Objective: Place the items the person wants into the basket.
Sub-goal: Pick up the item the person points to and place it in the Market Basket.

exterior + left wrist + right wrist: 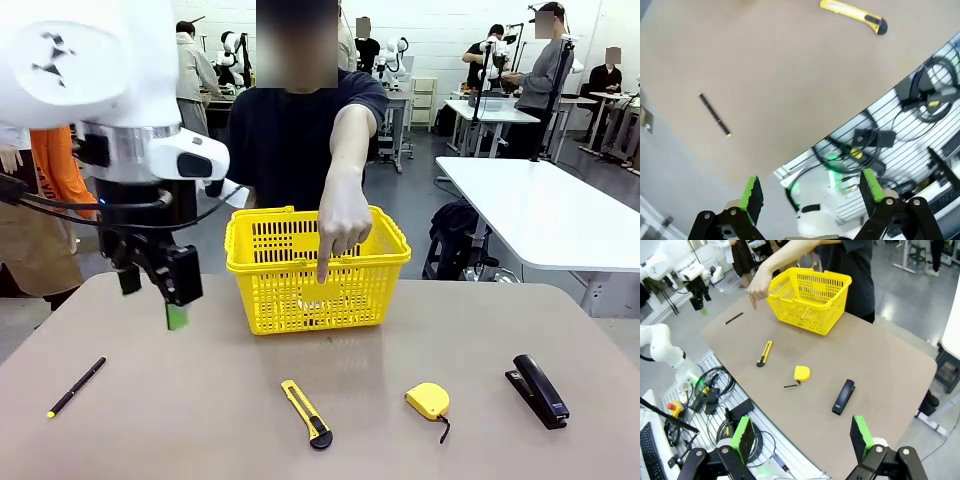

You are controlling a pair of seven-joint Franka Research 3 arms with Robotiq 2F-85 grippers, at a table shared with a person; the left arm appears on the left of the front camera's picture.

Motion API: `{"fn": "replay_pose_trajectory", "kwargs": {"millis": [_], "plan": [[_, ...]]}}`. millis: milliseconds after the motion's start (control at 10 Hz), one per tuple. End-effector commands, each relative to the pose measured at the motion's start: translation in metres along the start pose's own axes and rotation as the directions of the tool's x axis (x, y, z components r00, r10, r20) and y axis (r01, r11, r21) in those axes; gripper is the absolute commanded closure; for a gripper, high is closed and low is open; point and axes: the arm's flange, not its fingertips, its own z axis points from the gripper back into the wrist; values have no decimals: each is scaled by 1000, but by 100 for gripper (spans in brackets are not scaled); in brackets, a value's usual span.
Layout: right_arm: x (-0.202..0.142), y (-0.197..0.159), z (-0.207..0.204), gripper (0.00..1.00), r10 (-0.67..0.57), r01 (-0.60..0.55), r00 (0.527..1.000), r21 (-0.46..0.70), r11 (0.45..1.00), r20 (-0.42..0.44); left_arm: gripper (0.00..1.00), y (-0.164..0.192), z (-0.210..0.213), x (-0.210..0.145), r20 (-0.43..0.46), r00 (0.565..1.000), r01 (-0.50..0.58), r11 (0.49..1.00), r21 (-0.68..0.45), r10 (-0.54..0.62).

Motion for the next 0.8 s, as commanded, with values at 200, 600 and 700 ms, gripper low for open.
{"fn": "replay_pose_trajectory", "kwargs": {"millis": [200,600,700], "plan": [[-1,0,-1,0,3,-3,1000,7,1000,2,0,-7,-45,17,151,972,-176,984,-38,180],[-1,0,-1,0,3,-3,1000,7,1000,2,0,-2,-52,42,170,958,-216,972,-97,230],[-1,0,-1,0,3,-3,1000,7,1000,2,0,-2,-53,33,163,963,-206,977,-60,213]]}}
